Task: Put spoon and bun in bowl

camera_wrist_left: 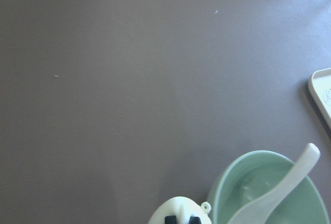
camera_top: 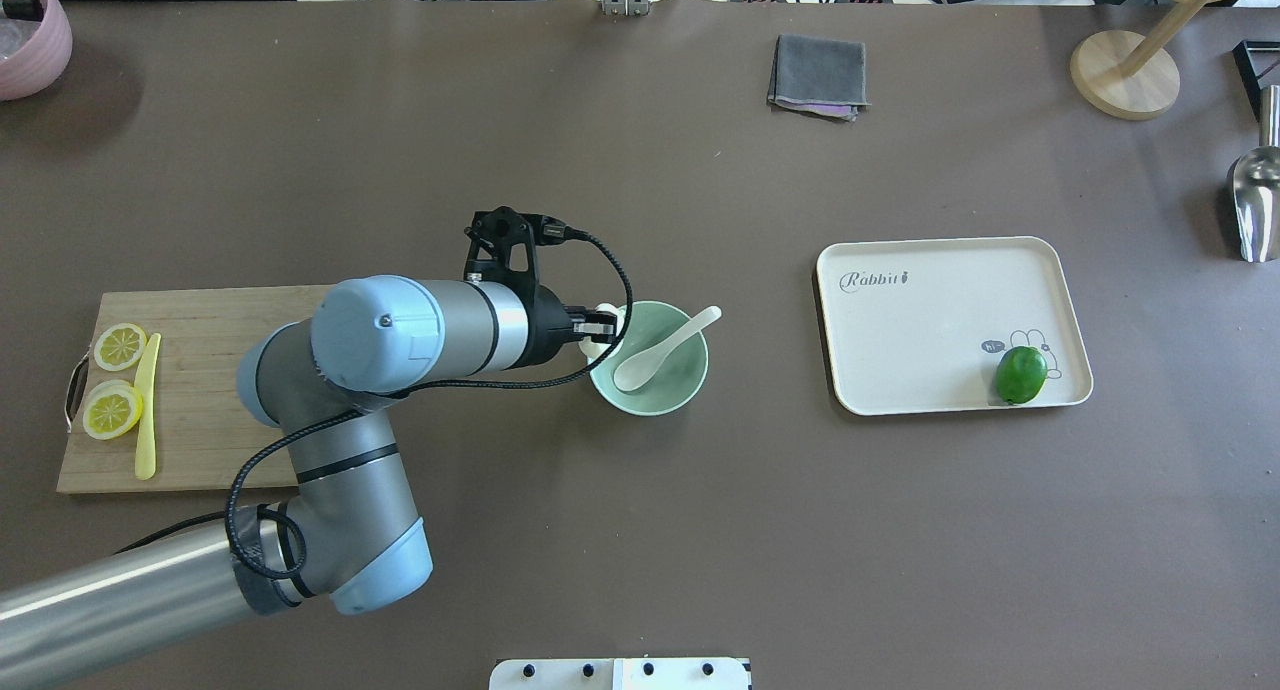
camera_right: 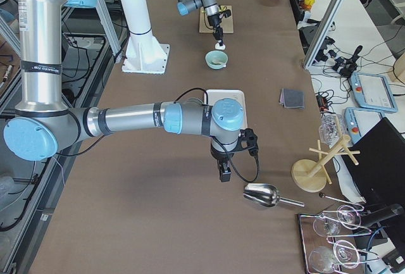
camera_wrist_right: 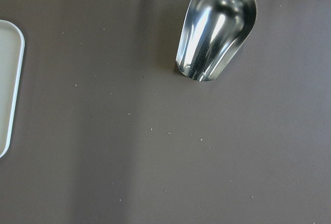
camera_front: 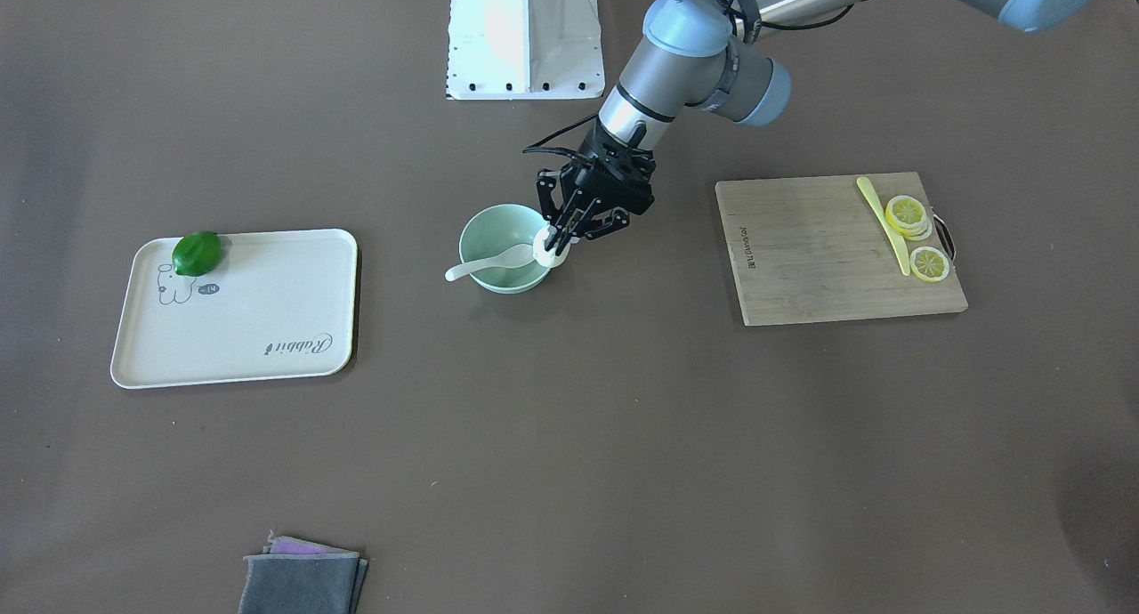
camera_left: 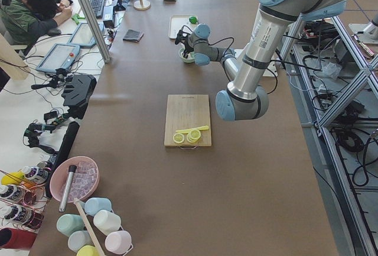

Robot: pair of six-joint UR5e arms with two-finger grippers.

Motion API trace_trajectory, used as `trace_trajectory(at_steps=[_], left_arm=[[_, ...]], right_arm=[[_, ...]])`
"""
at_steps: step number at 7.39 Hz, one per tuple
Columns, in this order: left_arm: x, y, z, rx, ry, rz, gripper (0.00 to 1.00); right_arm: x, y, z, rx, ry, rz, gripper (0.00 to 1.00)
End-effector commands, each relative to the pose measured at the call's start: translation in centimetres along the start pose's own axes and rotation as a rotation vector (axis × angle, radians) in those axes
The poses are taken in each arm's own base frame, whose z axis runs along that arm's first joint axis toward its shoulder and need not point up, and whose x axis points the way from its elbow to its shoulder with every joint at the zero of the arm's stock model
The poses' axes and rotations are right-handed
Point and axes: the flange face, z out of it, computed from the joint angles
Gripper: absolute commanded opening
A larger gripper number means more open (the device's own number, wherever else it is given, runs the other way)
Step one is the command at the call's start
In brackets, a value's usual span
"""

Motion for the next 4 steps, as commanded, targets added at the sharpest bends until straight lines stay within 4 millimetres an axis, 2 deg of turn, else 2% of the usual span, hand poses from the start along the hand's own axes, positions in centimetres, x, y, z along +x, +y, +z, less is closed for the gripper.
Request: trace_trajectory(at_steps=[1, 2, 3, 4], left_arm=[[3.6, 0.6, 1.0, 0.018, 0.022, -0.026, 0.0], [3.8, 1.2, 1.2, 0.02, 0.021, -0.022, 0.36], [3.5, 1.7, 1.4, 0.013, 0.016, -0.021, 0.87], [3.2, 1.9, 1.5, 0.015, 0.008, -0.019, 0.98]], right_arm=[[0.0, 0.1, 0.0, 0.001, -0.001, 0.019, 1.0], [0.0, 0.0, -0.1, 0.003, 0.001, 0.02, 1.0], [0.0, 0.0, -0.1, 0.003, 0.001, 0.02, 1.0], [0.0, 0.0, -0.1, 0.003, 0.001, 0.02, 1.0]])
